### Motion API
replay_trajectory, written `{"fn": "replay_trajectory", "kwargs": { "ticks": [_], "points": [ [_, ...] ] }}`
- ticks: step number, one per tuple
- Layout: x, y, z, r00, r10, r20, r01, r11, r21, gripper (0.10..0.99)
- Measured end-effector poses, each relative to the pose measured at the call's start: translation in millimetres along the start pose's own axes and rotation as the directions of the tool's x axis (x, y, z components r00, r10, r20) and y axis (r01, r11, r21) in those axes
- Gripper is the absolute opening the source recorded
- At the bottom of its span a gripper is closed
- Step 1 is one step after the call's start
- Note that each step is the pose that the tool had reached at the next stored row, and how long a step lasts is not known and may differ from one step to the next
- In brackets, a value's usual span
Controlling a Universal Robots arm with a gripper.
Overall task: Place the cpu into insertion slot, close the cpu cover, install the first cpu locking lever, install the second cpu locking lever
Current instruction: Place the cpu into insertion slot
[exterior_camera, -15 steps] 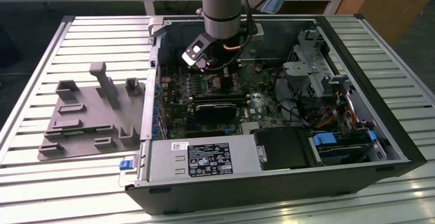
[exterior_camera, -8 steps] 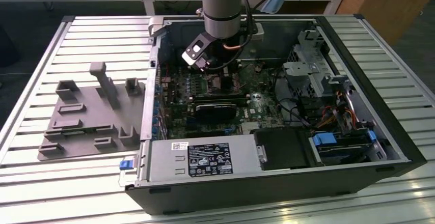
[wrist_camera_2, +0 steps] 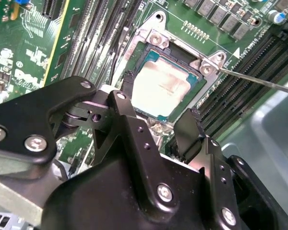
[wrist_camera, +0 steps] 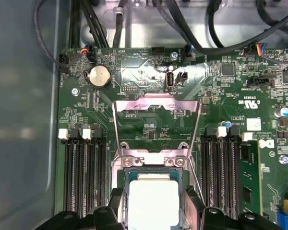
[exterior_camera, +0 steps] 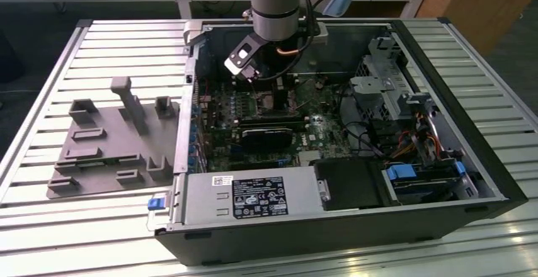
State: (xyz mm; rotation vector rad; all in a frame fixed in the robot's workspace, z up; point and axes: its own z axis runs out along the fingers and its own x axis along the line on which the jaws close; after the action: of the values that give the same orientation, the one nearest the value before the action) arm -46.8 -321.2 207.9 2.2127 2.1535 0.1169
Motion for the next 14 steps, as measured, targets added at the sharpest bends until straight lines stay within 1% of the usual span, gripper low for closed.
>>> {"fn": "replay_trajectory", "kwargs": {
  "ticks": [1, 9, 10, 13, 14],
  "points": [
    [0.0, 0.1, -1.0, 1.0, 0.0, 0.0, 0.0, 1.0, 0.0, 0.612],
    [0.1, 0.1, -1.0, 1.0, 0.0, 0.0014, 0.0, 1.0, 0.0, 0.612],
    [0.0, 0.1, -1.0, 1.0, 0.0, 0.0015, 0.0, 1.0, 0.0, 0.592],
    [0.1, 0.1, -1.0, 1.0, 0.0, 0.002, 0.0, 1.0, 0.0, 0.412],
    [0.0, 0.1, -1.0, 1.0, 0.0, 0.0022, 0.0, 1.0, 0.0, 0.412]
  ]
}}
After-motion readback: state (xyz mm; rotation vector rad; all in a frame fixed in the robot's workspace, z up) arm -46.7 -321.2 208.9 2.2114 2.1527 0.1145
